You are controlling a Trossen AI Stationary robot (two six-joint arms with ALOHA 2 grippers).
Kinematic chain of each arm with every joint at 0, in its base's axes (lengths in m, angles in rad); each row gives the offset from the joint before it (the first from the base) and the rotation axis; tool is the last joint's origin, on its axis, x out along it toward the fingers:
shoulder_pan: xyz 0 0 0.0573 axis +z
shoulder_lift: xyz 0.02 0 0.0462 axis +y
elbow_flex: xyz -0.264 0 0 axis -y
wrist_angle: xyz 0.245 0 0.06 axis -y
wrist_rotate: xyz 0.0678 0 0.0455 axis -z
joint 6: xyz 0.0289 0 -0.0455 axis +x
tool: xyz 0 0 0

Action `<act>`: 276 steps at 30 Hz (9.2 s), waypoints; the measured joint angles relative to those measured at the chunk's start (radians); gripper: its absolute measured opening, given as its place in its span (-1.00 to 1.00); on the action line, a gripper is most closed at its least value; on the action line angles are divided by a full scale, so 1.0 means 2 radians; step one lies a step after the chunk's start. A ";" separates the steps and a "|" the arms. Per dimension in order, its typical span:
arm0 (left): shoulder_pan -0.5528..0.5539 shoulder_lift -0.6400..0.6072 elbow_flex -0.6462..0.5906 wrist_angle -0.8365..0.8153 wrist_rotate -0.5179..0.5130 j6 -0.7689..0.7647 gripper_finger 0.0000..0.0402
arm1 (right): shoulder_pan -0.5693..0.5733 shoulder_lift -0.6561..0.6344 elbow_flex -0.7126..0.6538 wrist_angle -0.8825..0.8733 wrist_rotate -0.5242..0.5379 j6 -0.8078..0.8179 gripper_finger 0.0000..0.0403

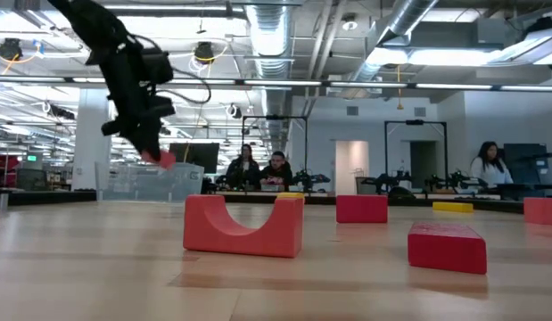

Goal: Sort & place blocks by color
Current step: Put the top left orange block into the transparent bin, then put the top red block into the gray bin

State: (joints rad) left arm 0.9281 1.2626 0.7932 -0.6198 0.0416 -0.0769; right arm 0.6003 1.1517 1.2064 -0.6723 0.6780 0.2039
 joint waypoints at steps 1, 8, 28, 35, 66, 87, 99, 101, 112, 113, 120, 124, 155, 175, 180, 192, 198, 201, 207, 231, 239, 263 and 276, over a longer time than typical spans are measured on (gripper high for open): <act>0.003 0.003 -0.006 0.002 0.001 -0.005 -0.53 | -0.002 0.000 0.000 0.000 0.000 -0.002 -0.32; 0.006 0.024 -0.015 0.011 -0.017 -0.011 -0.14 | -0.020 0.000 0.000 0.002 -0.013 -0.003 -0.32; -0.089 -0.171 0.025 -0.004 0.023 -0.039 0.15 | -0.044 0.000 0.000 0.032 -0.013 -0.002 -0.33; -0.224 -0.299 -0.026 0.091 -0.017 -0.077 -0.01 | -0.065 0.000 0.000 0.045 -0.014 -0.002 -0.31; -0.650 -0.244 -0.239 0.545 -0.249 -0.116 -0.39 | -0.139 0.152 0.000 0.151 -0.132 -0.014 -0.21; -0.762 -0.166 -0.238 0.619 -0.335 -0.089 -0.39 | -0.169 0.202 0.000 0.167 -0.236 0.021 -0.22; -0.770 -0.166 -0.238 0.597 -0.356 -0.073 -0.39 | -0.141 0.203 0.000 0.019 -0.239 0.103 -0.23; -0.770 -0.166 -0.238 0.597 -0.356 -0.074 -0.39 | -0.139 0.204 0.000 0.001 -0.247 0.113 -0.23; -0.771 -0.158 -0.238 0.597 -0.337 -0.134 -0.39 | -0.101 0.204 0.000 0.003 -0.245 0.146 -0.24; -0.772 -0.154 -0.238 0.597 -0.338 -0.140 -0.39 | -0.095 0.204 0.000 0.003 -0.237 0.148 -0.24; -0.772 -0.112 -0.238 0.618 -0.340 -0.154 -0.39 | -0.065 0.221 0.000 0.042 -0.220 0.164 -0.22; -0.772 -0.093 -0.238 0.642 -0.341 -0.151 -0.39 | -0.064 0.251 0.000 0.090 -0.223 0.158 -0.22; -0.771 -0.090 -0.238 0.642 -0.342 -0.149 -0.39 | -0.144 0.272 0.000 0.016 -0.208 0.097 0.14; -0.771 -0.090 -0.238 0.637 -0.341 -0.143 -0.39 | -0.249 0.199 -0.200 0.227 -0.309 0.022 0.14; -0.771 -0.090 -0.238 0.638 -0.342 -0.147 -0.39 | -0.252 0.171 -0.238 0.253 -0.312 0.017 0.14; -0.771 -0.090 -0.238 0.638 -0.343 -0.134 -0.39 | -0.246 0.171 -0.247 0.276 -0.300 -0.012 0.14; -0.771 -0.090 -0.238 0.638 -0.354 -0.128 -0.39 | -0.255 0.194 -0.246 0.302 -0.302 -0.001 0.14; -0.771 -0.090 -0.238 0.636 -0.354 -0.128 -0.39 | -0.254 0.216 -0.243 0.330 -0.302 -0.009 0.14; -0.771 -0.090 -0.238 0.631 -0.351 -0.125 -0.39 | -0.254 0.270 -0.244 0.350 -0.312 -0.011 0.14; -0.771 -0.090 -0.238 0.631 -0.352 -0.127 -0.39 | -0.248 0.235 -0.245 0.291 -0.346 0.030 -0.47; -0.771 -0.090 -0.238 0.631 -0.351 -0.127 -0.39 | -0.207 0.123 -0.245 0.220 -0.340 0.065 -0.47; -0.771 -0.090 -0.238 0.631 -0.352 -0.134 -0.39 | 0.139 -0.046 -0.244 0.080 -0.328 0.512 -0.47; -0.771 -0.090 -0.238 0.632 -0.356 -0.134 -0.39 | 0.189 0.098 -0.244 0.093 -0.328 0.567 -0.47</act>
State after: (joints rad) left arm -0.6144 1.0828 0.3164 0.6449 -0.6701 -0.3447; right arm 0.9780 1.3472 0.7181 -0.4856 0.0216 1.3384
